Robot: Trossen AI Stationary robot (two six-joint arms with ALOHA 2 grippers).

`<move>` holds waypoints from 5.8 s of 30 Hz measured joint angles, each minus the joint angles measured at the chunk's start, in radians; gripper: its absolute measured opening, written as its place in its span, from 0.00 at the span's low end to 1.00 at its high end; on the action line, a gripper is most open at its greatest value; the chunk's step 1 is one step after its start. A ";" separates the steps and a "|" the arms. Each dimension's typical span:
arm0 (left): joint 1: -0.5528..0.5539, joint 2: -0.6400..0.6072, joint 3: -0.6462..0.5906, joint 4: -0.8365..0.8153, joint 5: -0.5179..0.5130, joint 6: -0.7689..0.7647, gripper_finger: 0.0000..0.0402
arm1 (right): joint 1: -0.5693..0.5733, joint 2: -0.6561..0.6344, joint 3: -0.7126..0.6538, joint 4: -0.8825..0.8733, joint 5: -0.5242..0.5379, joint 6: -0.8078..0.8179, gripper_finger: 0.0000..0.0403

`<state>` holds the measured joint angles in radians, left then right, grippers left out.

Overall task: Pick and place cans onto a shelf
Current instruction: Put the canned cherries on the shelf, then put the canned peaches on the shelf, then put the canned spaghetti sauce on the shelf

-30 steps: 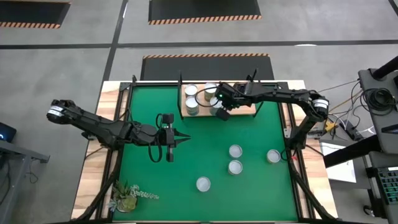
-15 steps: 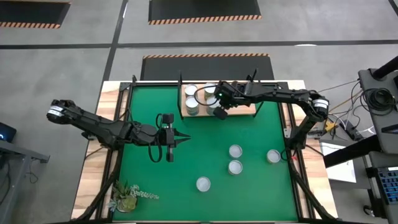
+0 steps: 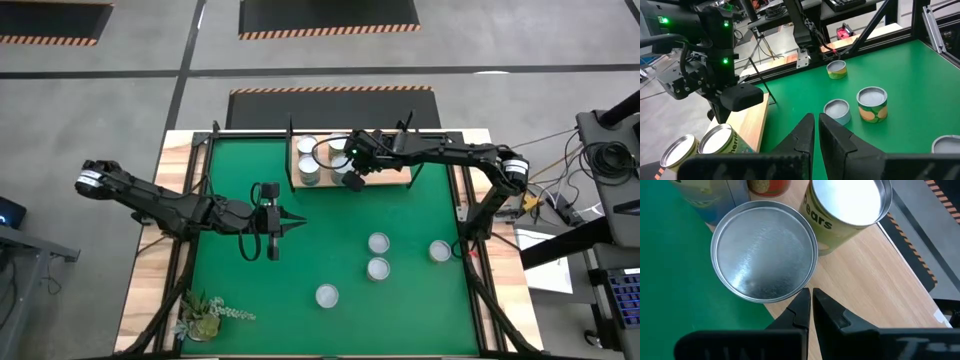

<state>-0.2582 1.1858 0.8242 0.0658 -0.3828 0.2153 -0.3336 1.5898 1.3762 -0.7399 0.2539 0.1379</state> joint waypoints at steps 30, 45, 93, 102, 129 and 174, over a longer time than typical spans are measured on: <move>0.000 0.000 0.000 -0.001 0.000 0.000 0.02 | 0.328 -0.234 -0.011 -0.018 -0.013 0.197 0.02; -0.001 0.000 0.000 -0.003 0.000 -0.062 0.02 | 0.816 -0.241 -0.306 -0.029 -0.112 0.399 0.03; -0.001 0.006 0.000 0.001 0.000 -0.094 0.02 | 0.917 -0.097 -0.513 0.313 0.098 0.428 0.71; -0.001 0.006 0.000 0.012 0.000 -0.064 0.02 | 0.867 -0.151 -0.463 0.260 0.085 0.436 0.66; -0.001 -0.011 0.052 0.037 -0.079 0.087 0.02 | -0.237 -0.257 -0.316 0.223 -0.221 -0.128 0.68; 0.000 -0.010 0.051 0.037 -0.079 0.119 0.02 | -0.258 -0.182 -0.252 0.325 -0.206 -0.115 0.82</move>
<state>-0.2584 1.1759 0.8749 0.1030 -0.4622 0.3347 -0.5914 1.4076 1.1244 -0.4151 0.0483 0.0229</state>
